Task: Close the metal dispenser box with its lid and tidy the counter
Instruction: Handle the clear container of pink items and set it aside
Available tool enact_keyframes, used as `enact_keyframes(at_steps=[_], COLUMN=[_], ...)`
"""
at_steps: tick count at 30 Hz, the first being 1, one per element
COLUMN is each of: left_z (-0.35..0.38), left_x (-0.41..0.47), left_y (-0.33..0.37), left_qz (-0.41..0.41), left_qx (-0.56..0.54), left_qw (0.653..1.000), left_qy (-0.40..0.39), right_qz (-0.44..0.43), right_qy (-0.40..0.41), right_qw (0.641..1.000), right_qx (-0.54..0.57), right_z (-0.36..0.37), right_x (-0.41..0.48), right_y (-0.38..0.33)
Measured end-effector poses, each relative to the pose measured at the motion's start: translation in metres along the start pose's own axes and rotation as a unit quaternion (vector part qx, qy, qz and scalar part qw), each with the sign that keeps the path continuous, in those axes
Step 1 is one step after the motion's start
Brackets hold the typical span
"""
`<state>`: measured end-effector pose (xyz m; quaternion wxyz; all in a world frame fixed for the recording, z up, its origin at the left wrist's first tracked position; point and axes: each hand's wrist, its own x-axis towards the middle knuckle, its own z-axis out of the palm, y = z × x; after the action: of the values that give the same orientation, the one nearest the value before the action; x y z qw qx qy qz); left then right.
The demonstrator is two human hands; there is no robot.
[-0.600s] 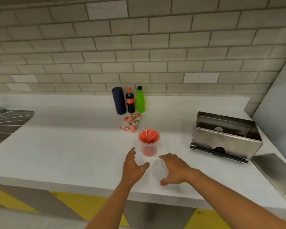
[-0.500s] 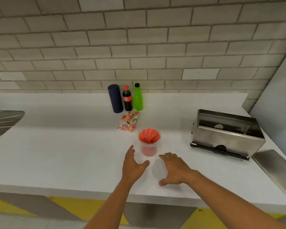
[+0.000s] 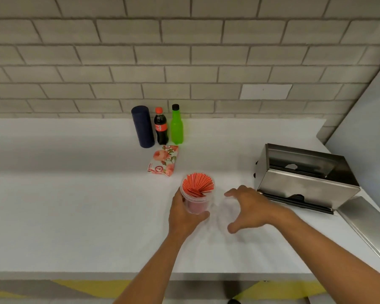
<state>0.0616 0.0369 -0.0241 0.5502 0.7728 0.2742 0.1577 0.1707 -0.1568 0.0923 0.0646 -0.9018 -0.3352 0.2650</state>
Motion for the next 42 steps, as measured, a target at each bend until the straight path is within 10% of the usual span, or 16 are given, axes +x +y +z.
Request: enact_keyframes(at_steps=[9, 42], left_z=[0.012, 0.031], left_x=[0.009, 0.021], left_y=[0.007, -0.015], left_qz=[-0.013, -0.041], left_qx=[-0.029, 0.023], left_qw=[0.998, 0.994], left_qy=[0.045, 0.096], right_qz=[-0.060, -0.104], right_qy=[0.088, -0.007], right_qw=[0.993, 0.989], right_qx=[0.050, -0.102], right_z=[-0.059, -0.051], right_x=[0.028, 0.085], right_y=[-0.045, -0.098])
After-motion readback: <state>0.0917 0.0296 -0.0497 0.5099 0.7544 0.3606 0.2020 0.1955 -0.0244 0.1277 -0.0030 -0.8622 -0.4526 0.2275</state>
